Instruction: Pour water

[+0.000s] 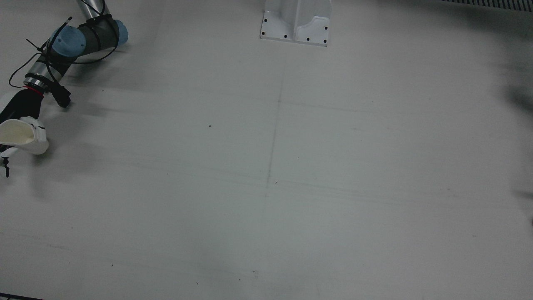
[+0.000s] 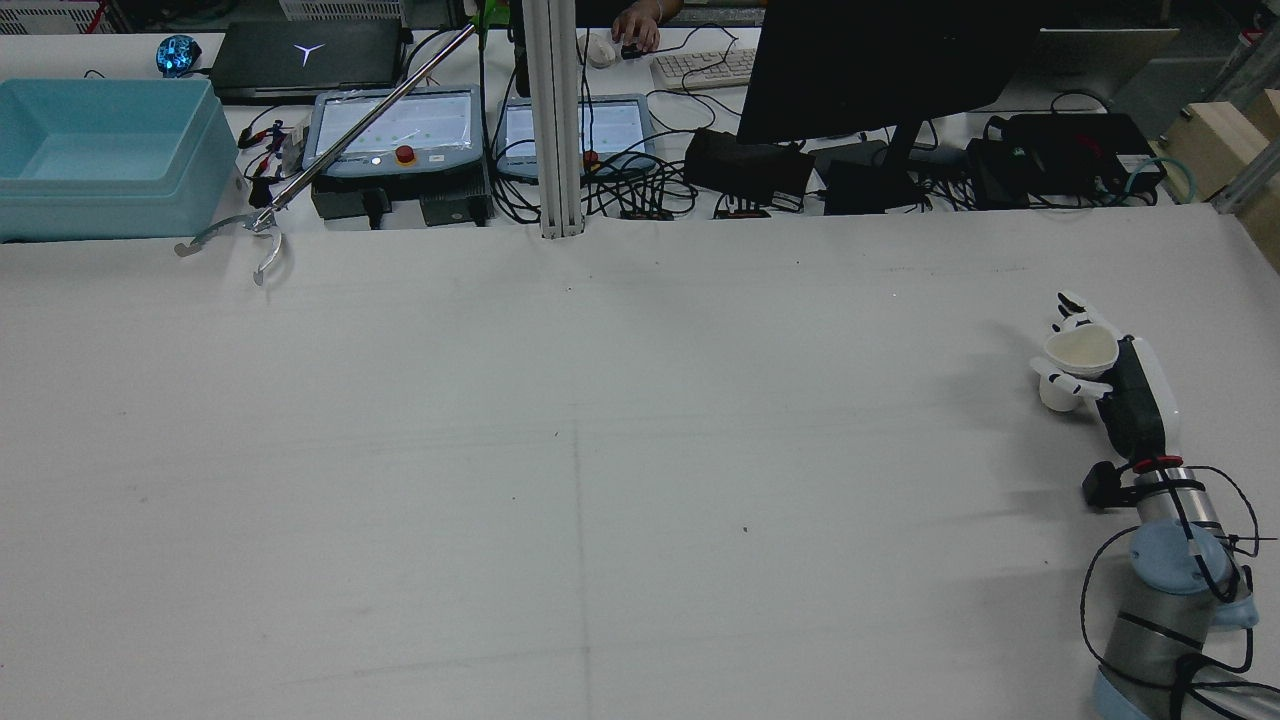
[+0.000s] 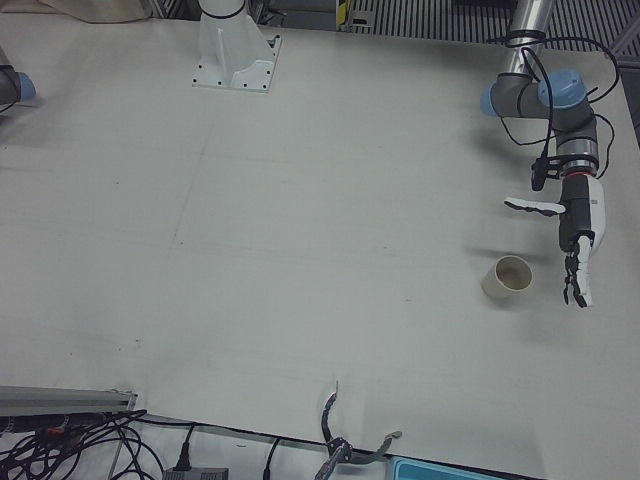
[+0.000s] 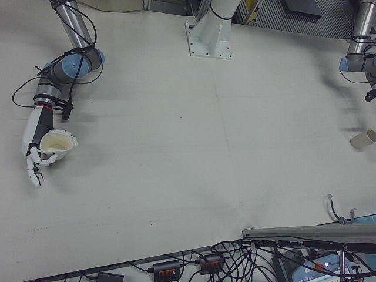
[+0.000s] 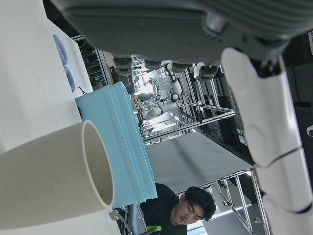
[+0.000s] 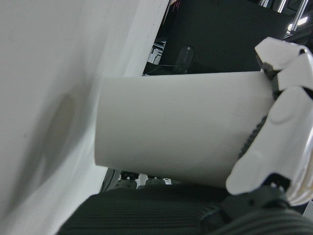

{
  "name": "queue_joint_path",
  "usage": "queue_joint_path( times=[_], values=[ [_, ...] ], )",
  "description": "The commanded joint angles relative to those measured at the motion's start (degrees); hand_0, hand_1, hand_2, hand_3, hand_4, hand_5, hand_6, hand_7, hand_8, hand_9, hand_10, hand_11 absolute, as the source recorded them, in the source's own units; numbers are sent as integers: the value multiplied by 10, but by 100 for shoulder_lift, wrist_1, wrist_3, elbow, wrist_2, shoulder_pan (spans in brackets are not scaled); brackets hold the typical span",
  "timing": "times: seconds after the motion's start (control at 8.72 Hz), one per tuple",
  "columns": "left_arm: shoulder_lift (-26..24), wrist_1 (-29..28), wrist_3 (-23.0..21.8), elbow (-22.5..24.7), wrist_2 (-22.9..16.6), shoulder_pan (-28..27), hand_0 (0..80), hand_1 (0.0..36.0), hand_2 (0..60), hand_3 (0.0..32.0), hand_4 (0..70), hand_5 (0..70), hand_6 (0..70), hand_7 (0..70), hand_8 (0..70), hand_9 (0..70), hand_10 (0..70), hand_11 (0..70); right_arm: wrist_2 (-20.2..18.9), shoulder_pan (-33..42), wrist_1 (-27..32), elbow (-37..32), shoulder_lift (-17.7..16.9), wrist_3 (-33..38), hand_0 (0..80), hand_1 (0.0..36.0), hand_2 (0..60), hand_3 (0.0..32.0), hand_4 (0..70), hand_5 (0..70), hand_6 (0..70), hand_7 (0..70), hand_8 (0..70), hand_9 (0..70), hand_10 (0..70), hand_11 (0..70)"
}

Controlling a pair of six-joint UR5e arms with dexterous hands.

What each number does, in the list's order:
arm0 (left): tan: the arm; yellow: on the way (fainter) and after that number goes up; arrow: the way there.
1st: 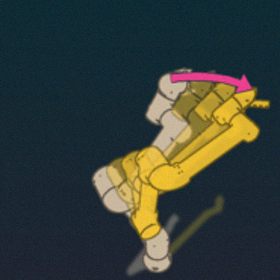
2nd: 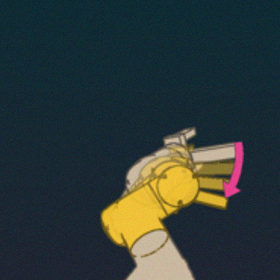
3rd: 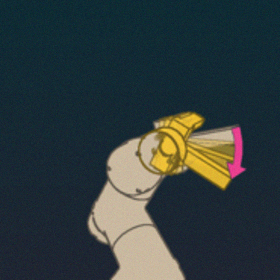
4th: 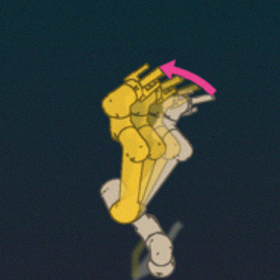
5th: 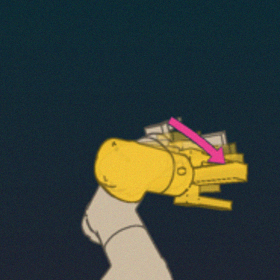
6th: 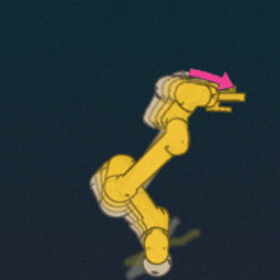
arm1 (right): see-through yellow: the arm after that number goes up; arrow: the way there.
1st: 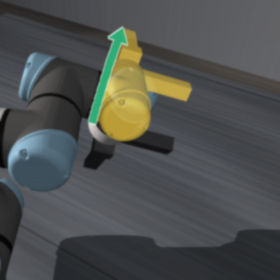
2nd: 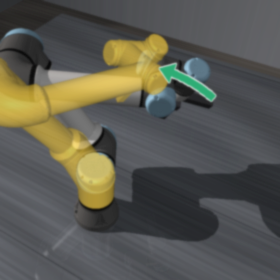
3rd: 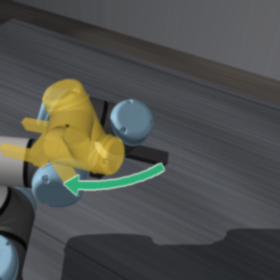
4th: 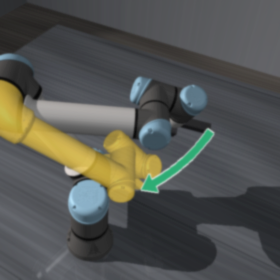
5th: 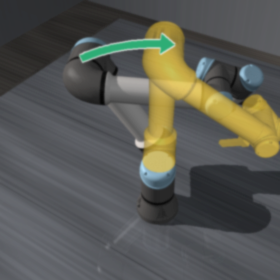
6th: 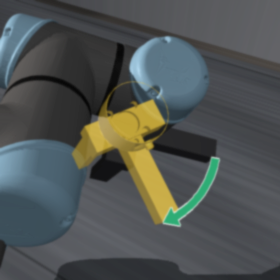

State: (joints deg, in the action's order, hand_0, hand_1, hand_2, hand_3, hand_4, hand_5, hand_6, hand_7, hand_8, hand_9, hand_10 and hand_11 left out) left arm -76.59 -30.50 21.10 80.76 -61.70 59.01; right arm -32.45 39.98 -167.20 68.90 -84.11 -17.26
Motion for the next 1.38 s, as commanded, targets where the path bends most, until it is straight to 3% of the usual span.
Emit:
queue_joint_path(
  times=[0.0, 0.11, 0.23, 0.34, 0.46, 0.57, 0.8, 1.15, 1.26],
  values=[
    [38, -8, -27, 19, 0, -3, 527, 136, 0, 78, 99, 0, 0, 14, 0, 0, 28, 62, -42, 19, 230, -395, 114, -128, 411, 110, 324, 0, 301, 700, 107, 179, 98, 167, 129, 191],
    [38, 0, -36, 11, 0, -3, 527, 136, 0, 86, 98, 0, 0, 14, 0, 0, 29, 63, -50, 10, 223, -395, 114, -138, 411, 107, 310, 0, 298, 700, 107, 179, 97, 166, 128, 189],
    [38, 0, -36, 10, 0, -3, 530, 136, 0, 84, 99, 0, 0, 14, 0, 0, 29, 64, -59, 1, 231, -395, 122, -155, 428, 77, 138, 0, 269, 615, 106, 178, 88, 154, 119, 175],
    [38, 0, -36, 2, 0, -3, 530, 136, 0, 86, 99, 0, 0, 14, 0, 0, 30, 64, -68, -25, 231, -386, 131, -164, 427, 63, 61, 0, 233, 335, 99, 172, 81, 145, 114, 170],
    [38, 0, -36, 2, 0, -3, 530, 136, 0, 88, 98, 0, 0, 15, 0, 0, 30, 65, -68, -60, 231, -395, 114, -164, 425, 61, 32, 0, 200, 104, 87, 151, 72, 132, 111, 166],
    [38, 0, -36, 2, 0, -12, 530, 136, 0, 90, 98, 0, 0, 15, 0, 0, 30, 65, -68, -78, 231, -395, 114, -164, 430, 70, 24, 0, 139, 3, 62, 103, 55, 106, 104, 159],
    [38, 18, -36, 2, 0, -12, 529, 137, 0, 90, 97, 0, 0, 16, 0, 0, 31, 66, -77, -87, 231, -351, 96, -155, 431, 77, 22, 0, 76, 0, 41, 63, 37, 76, 87, 136],
    [38, 36, -36, 10, 0, -21, 531, 139, 0, 92, 98, 0, 0, 17, 0, 0, 32, 67, -77, -69, 231, -246, 96, -147, 441, 93, 37, 0, 35, 0, 20, 20, 7, 34, 71, 116],
    [38, 53, -36, 10, 0, -12, 533, 140, 0, 90, 100, 0, 0, 18, 0, 0, 32, 67, -86, 166, 214, 259, 70, -51, 438, 94, 47, 0, 37, 0, 20, 21, 6, 33, 70, 114]
  ],
)
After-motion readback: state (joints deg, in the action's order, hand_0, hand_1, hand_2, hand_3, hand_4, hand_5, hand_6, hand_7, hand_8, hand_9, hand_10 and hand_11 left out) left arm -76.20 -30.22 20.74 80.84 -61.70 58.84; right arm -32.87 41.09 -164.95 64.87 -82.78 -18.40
